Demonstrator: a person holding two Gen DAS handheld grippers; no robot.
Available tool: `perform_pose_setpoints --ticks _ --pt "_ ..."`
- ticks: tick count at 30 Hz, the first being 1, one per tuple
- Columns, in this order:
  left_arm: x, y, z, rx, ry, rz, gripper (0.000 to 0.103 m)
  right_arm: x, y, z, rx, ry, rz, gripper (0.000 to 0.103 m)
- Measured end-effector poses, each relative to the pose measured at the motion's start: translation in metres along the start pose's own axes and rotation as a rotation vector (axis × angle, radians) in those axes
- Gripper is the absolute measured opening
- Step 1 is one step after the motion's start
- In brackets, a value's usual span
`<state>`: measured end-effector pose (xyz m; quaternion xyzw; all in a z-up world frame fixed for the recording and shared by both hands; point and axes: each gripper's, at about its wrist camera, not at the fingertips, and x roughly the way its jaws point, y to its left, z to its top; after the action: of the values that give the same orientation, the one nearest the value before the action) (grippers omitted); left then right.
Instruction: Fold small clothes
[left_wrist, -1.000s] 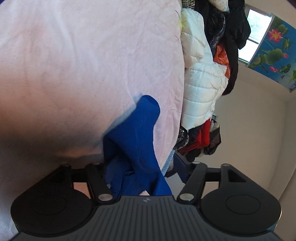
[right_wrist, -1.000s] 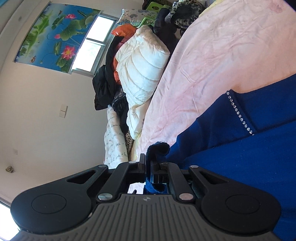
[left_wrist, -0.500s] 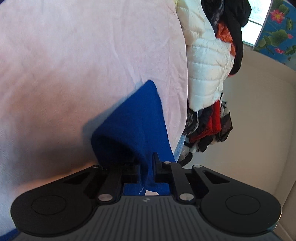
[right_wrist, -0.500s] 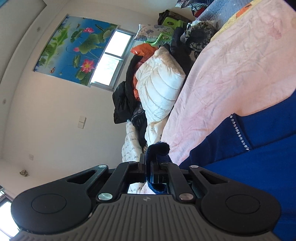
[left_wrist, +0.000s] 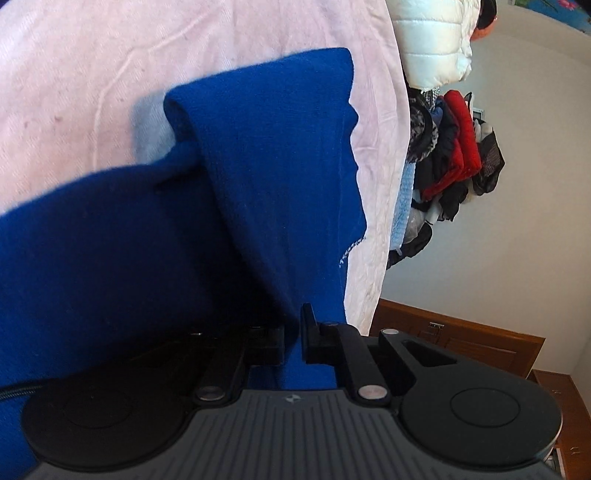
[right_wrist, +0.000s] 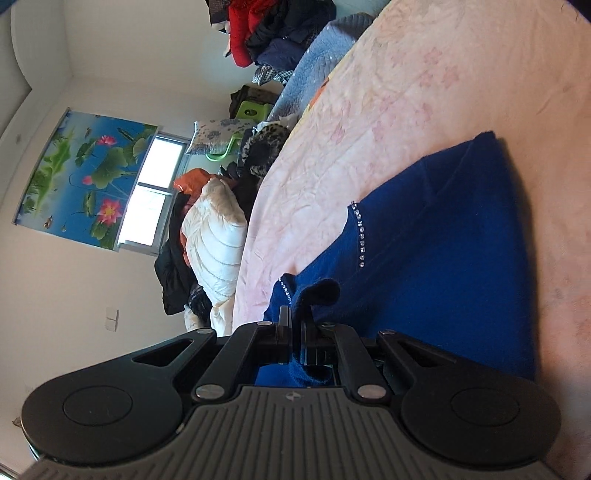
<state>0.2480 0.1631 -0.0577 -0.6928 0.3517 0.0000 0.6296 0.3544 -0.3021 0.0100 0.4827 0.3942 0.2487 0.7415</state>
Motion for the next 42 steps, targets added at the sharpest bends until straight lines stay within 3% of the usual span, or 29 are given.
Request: perform_pose_setpoints --ticks 12,25,28,32,35,37,39,40,42 --pt "0.028 -0.006 -0.027 0.062 0.072 0.058 0.008 -0.033 -0.05 0.016 0.018 -0.05 -0.102 0.009" --pt "0.046 -0.013 -0.034 0.144 0.108 0.099 0.008 -0.045 -0.078 0.029 0.037 -0.1 -0.132 0.009" --pt "0.038 -0.028 -0.043 0.278 0.149 0.135 0.009 -0.044 -0.076 0.03 0.001 -0.109 -0.188 0.014" --pt "0.017 -0.061 -0.066 0.59 0.184 0.212 0.011 -0.057 -0.058 0.029 -0.089 -0.204 -0.24 0.014" --pt "0.017 -0.096 -0.086 0.901 0.041 0.291 0.016 -0.043 -0.03 0.021 -0.232 -0.159 -0.258 0.015" --pt "0.03 -0.11 -0.094 1.083 -0.064 0.342 0.037 -0.02 -0.01 0.011 -0.351 -0.072 -0.272 0.017" --pt "0.051 -0.11 -0.093 1.154 -0.129 0.443 0.04 0.005 0.004 0.0 -0.45 0.005 -0.319 0.021" --pt "0.061 -0.107 -0.088 1.162 -0.126 0.477 0.04 0.016 0.006 -0.005 -0.493 0.032 -0.363 0.026" --pt "0.069 -0.098 -0.083 1.2 -0.151 0.483 0.039 0.035 0.005 -0.013 -0.59 0.07 -0.491 0.023"
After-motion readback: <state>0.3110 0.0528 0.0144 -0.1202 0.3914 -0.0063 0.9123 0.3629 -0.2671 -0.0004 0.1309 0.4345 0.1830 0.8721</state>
